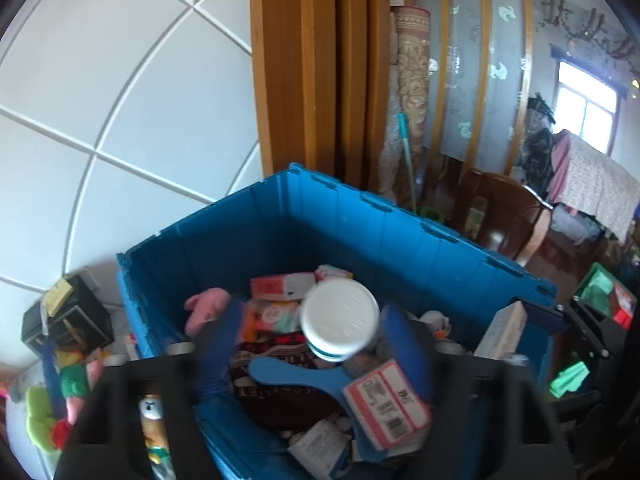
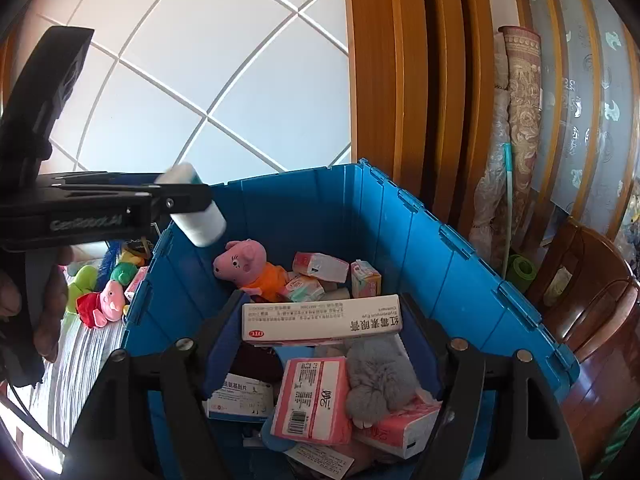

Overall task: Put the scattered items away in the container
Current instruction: 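Lower the medicine box into the crate and open the right tool while the left holds the cup, then lower the white cup into the crate and open the left tool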

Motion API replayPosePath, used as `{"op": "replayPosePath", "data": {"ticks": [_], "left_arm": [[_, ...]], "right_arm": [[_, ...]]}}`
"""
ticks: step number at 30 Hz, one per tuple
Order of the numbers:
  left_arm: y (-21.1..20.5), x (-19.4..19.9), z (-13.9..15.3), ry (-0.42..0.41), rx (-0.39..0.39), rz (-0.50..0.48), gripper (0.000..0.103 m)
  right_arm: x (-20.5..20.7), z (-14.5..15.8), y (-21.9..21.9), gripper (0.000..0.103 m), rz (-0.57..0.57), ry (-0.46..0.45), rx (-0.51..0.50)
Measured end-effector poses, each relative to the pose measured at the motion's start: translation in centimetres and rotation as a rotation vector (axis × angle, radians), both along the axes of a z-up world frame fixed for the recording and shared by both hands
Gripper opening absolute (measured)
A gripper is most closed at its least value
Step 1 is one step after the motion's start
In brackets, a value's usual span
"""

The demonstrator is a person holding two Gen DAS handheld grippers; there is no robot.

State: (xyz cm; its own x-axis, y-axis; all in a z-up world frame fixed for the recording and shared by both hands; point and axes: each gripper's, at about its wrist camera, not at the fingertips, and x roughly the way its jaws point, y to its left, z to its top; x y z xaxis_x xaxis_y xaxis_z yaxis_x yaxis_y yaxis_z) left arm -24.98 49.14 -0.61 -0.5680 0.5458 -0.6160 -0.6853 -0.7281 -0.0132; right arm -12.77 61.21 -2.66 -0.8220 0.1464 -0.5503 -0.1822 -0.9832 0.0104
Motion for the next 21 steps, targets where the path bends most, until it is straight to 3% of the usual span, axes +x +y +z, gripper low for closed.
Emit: {"op": "replayPosePath", "data": {"ticks": [2,3,12,21], "left_arm": [[-0.1,0.0,0.1,0.012,0.005,0.015,0.103],[-0.2,-0.1,0.0,-0.001,0.007,0.017,0.103],[-2.1,0.3,-0.2,0.013,0.003,0.058,0.103],[-6.2,0.6,-0.4,0.012,0.014,0.129,0.103]], "right_arm": [[-0.2,-0.1,-0.2,0.1,0.003,-0.002,0.013],[-0.3,-0.2,-0.2,0.103,0.004,-0.003,0.012],[-0.4,-0.3,-0.6,0.103,0.018,-0.02,0.009],[-0.4,0.2,-3.6,0.103,0.096,-0.01,0.023]]}}
